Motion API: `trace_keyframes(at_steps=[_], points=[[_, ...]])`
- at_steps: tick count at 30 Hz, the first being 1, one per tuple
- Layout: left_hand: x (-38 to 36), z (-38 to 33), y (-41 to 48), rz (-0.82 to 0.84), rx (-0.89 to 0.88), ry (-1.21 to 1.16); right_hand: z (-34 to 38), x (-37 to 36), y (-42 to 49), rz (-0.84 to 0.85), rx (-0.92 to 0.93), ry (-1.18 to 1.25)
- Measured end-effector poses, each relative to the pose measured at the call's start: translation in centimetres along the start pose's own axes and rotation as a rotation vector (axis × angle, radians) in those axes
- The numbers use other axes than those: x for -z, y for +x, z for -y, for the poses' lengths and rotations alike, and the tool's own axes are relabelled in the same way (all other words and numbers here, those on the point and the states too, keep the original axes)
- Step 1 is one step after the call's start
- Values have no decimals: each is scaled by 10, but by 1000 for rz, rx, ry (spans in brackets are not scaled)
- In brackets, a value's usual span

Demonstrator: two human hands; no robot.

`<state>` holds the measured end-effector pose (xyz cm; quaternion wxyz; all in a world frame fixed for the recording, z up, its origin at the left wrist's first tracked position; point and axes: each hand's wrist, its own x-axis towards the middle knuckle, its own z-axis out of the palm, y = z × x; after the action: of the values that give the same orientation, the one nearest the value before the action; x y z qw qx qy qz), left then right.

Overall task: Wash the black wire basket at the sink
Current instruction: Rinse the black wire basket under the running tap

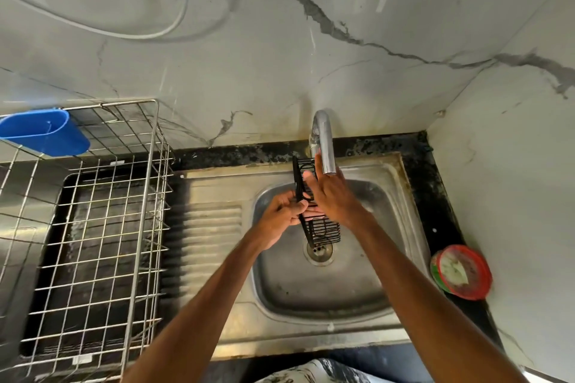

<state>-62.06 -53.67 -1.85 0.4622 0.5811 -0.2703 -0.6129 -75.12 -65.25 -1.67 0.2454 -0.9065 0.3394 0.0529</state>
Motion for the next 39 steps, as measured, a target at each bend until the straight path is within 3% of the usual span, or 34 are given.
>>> trace_keyframes(at_steps=[3,5,8,13,18,23,26,30,34,39], points=[[0,-2,-3,30,-9,2,-15,4,24,-36,-109,-3],[-1,-3,-3,10,-5,4,-6,1,18,-31,-13,-35],[2,0,2,-66,-4,-2,25,-3,-30,-57,-103,104],[6,3,3,-54,4,92,40,-18,-103,-62,-9,135],[-4,5,2,74,-32,368,20,3,-51,-74,39,6],[-16,7,-2,50,-6,372,1,9,-16,76,-87,-111],[-13,14,-3,-36,-18,297,0,-5,-30,22,72,-140],[-5,11,-2,-48,-17,189,-4,-8,-38,13,-121,32],[4,5,1,-106,-44,86,17,-12,-75,-11,111,-27],[-2,-1,-4,-133,-33,-18,10,-26,-111,-45,166,-110]])
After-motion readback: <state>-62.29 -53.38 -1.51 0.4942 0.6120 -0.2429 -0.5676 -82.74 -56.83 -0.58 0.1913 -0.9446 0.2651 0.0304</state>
